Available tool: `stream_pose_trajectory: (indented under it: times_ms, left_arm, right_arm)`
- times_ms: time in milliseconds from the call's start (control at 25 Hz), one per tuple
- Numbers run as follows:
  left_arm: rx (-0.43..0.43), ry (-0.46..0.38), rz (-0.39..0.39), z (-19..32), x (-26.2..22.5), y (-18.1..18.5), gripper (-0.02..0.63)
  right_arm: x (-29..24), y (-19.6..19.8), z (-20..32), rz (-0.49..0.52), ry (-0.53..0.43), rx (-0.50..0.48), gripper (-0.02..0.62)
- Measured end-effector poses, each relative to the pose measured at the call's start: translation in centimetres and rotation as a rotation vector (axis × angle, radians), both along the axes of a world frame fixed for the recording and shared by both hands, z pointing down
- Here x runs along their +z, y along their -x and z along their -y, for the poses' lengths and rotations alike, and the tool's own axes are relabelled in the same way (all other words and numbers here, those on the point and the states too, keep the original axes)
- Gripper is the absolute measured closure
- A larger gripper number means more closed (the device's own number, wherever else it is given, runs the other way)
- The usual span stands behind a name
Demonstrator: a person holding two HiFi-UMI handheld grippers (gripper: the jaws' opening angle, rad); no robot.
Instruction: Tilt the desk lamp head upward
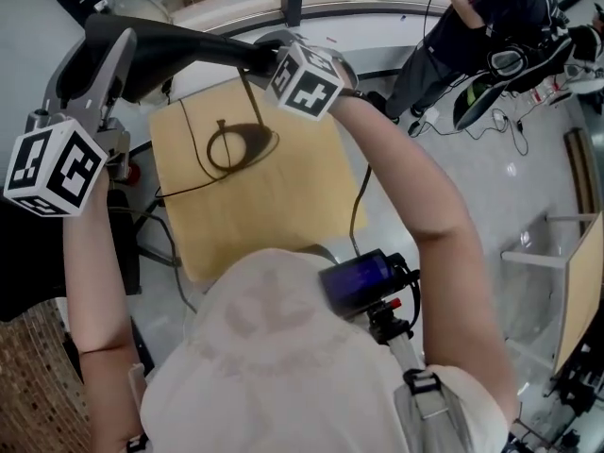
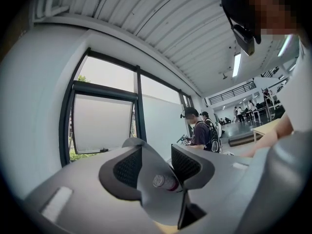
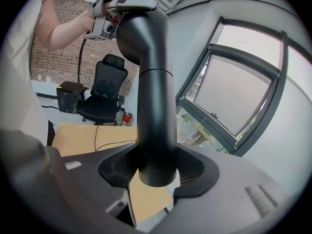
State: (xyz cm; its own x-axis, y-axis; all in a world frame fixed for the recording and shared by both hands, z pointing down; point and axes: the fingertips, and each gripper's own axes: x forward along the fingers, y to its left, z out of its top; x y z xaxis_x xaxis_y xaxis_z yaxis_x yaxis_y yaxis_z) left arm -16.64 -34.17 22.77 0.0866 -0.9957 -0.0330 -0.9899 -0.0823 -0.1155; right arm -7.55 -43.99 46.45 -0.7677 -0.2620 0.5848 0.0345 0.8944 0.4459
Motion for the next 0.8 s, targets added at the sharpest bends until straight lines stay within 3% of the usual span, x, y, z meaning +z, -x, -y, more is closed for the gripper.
stream_pose_trajectory:
  times_ms: [200,280,400,640,800]
  left_arm:
    - [0.048,-0.069,-0.019,-4.0,0.8,-2.1,0.419]
    - [0.072,-0.076,-0.042,-5.2,1.1,-2.1,0.419]
    - [0.116,-0.077,-0.085,-7.1,1.9,-1.8,0.419]
    - [0.146,-0.092,-0.166,-11.0,6.0,-0.4,0.442]
    - [0.146,-0.023,-0.252,-13.3,11.7,0.5,0.495]
  right_arm:
    - [0.7,-2.3,-2.4,0.004,-0.046,0.008,0.363]
    - [1.3,-2.8,-3.0,-0.023,-0.069,0.011,0.31]
    - [1.0,-3.3,-3.8,-0.009,-0.064,0.026,0.311]
    - [-1.2,-6.0,-4.9,0.119,-0.044,0.134,0.327]
    - [-1.2,-9.3,-6.7,0.261,0.043,0.245,0.412]
